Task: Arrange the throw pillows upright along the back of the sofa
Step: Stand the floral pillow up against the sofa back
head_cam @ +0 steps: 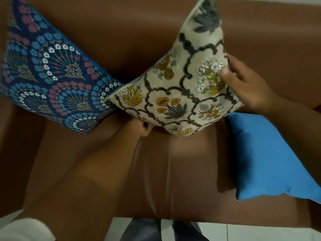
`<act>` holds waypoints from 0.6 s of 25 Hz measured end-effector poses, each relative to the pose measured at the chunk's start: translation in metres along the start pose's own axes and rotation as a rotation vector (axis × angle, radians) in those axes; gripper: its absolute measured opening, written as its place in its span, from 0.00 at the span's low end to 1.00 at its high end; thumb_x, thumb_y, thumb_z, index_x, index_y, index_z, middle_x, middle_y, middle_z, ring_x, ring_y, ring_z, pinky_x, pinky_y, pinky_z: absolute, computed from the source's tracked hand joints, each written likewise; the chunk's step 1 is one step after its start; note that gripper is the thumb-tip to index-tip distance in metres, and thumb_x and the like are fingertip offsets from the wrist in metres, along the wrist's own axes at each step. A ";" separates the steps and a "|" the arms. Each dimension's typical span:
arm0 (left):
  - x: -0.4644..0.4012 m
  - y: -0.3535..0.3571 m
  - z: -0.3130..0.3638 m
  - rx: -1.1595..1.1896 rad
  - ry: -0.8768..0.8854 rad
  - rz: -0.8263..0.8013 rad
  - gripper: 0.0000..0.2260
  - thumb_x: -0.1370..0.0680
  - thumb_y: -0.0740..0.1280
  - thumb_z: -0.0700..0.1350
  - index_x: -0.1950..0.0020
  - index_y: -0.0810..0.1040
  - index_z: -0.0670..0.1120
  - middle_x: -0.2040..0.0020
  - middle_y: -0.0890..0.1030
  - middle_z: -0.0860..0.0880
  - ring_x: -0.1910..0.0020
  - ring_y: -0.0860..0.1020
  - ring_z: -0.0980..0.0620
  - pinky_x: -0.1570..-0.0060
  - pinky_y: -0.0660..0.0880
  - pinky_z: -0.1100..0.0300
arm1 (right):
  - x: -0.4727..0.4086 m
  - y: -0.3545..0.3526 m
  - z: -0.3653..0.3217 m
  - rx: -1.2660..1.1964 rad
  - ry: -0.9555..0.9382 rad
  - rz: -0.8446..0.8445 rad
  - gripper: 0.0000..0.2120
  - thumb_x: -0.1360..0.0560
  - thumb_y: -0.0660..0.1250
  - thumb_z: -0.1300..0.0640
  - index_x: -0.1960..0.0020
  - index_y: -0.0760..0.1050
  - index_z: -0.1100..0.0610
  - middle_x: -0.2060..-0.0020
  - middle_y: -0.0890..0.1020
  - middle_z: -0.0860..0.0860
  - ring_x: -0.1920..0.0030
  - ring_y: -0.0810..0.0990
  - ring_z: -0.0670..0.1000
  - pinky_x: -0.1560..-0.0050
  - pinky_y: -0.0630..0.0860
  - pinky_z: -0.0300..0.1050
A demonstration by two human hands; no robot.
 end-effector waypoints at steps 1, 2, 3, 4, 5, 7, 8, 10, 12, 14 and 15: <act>-0.004 0.001 0.000 -0.020 0.022 -0.008 0.16 0.19 0.63 0.56 0.50 0.78 0.43 0.60 0.80 0.47 0.64 0.79 0.53 0.79 0.75 0.67 | -0.002 0.005 0.001 0.053 -0.032 -0.005 0.29 0.26 0.63 0.32 0.27 0.60 0.32 0.41 0.78 0.28 0.41 0.77 0.33 0.44 0.74 0.33; -0.004 -0.003 -0.002 -0.076 0.045 -0.012 0.19 0.20 0.62 0.60 0.50 0.79 0.44 0.59 0.81 0.48 0.64 0.79 0.53 0.78 0.76 0.68 | -0.005 0.011 0.004 0.151 -0.058 -0.020 0.35 0.28 0.66 0.32 0.25 0.57 0.33 0.38 0.79 0.37 0.38 0.77 0.42 0.39 0.74 0.43; -0.005 -0.005 -0.004 -0.126 0.083 -0.021 0.21 0.21 0.60 0.63 0.49 0.79 0.46 0.58 0.82 0.49 0.65 0.79 0.54 0.77 0.76 0.68 | -0.008 0.016 0.011 0.246 -0.055 -0.036 0.40 0.29 0.69 0.33 0.23 0.54 0.36 0.36 0.79 0.47 0.36 0.76 0.51 0.36 0.72 0.52; -0.005 -0.007 -0.006 -0.162 0.118 -0.012 0.23 0.21 0.59 0.65 0.48 0.80 0.47 0.58 0.82 0.49 0.66 0.79 0.55 0.76 0.76 0.68 | -0.010 0.020 0.020 0.315 -0.028 -0.029 0.42 0.30 0.69 0.33 0.22 0.53 0.38 0.37 0.78 0.53 0.36 0.74 0.56 0.36 0.71 0.56; -0.005 -0.009 -0.009 -0.178 0.142 -0.012 0.24 0.22 0.58 0.66 0.47 0.80 0.48 0.57 0.82 0.50 0.66 0.78 0.55 0.76 0.75 0.68 | -0.011 0.023 0.027 0.334 0.002 -0.005 0.43 0.30 0.69 0.33 0.22 0.53 0.40 0.38 0.77 0.57 0.36 0.74 0.58 0.37 0.70 0.57; -0.006 -0.014 -0.013 -0.175 0.165 0.001 0.25 0.23 0.58 0.68 0.46 0.80 0.50 0.55 0.82 0.51 0.66 0.78 0.56 0.77 0.74 0.68 | -0.014 0.028 0.032 0.327 0.011 0.062 0.42 0.29 0.68 0.33 0.22 0.55 0.43 0.40 0.77 0.58 0.38 0.73 0.58 0.37 0.70 0.57; -0.006 -0.016 -0.013 -0.173 0.177 0.002 0.25 0.24 0.58 0.69 0.46 0.80 0.50 0.54 0.82 0.51 0.65 0.78 0.56 0.76 0.75 0.67 | -0.016 0.031 0.034 0.309 0.001 0.083 0.42 0.29 0.68 0.34 0.21 0.55 0.45 0.39 0.77 0.58 0.37 0.73 0.58 0.35 0.69 0.58; -0.007 -0.019 -0.015 -0.170 0.187 -0.001 0.28 0.24 0.58 0.70 0.46 0.80 0.47 0.55 0.83 0.48 0.63 0.81 0.52 0.72 0.80 0.62 | -0.013 0.037 0.039 0.201 -0.005 0.094 0.42 0.27 0.68 0.37 0.20 0.53 0.48 0.34 0.75 0.56 0.33 0.71 0.55 0.31 0.65 0.60; -0.009 -0.030 -0.022 -0.239 0.205 0.043 0.31 0.22 0.53 0.71 0.43 0.79 0.46 0.54 0.84 0.46 0.60 0.83 0.49 0.66 0.82 0.56 | 0.003 0.043 0.045 0.087 -0.029 0.086 0.42 0.24 0.69 0.42 0.20 0.50 0.51 0.26 0.69 0.55 0.26 0.65 0.53 0.28 0.63 0.60; -0.006 -0.052 -0.046 -0.409 0.188 0.159 0.28 0.19 0.52 0.66 0.36 0.76 0.47 0.49 0.82 0.47 0.57 0.81 0.49 0.63 0.79 0.55 | 0.043 0.045 0.058 0.179 -0.066 0.108 0.39 0.22 0.68 0.48 0.20 0.50 0.55 0.22 0.62 0.57 0.22 0.58 0.55 0.26 0.60 0.63; -0.007 -0.063 -0.064 -0.507 0.157 0.216 0.25 0.17 0.54 0.62 0.33 0.74 0.46 0.48 0.80 0.47 0.59 0.79 0.50 0.63 0.77 0.56 | 0.071 0.045 0.073 0.259 -0.047 0.125 0.38 0.22 0.68 0.50 0.20 0.52 0.55 0.21 0.61 0.58 0.22 0.58 0.58 0.27 0.59 0.66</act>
Point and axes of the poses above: each hand's wrist, its own x-axis away from the middle knuckle, its own y-axis out of the palm, z = x × y, the point moved 9 cm from there along -x, towards the middle knuckle
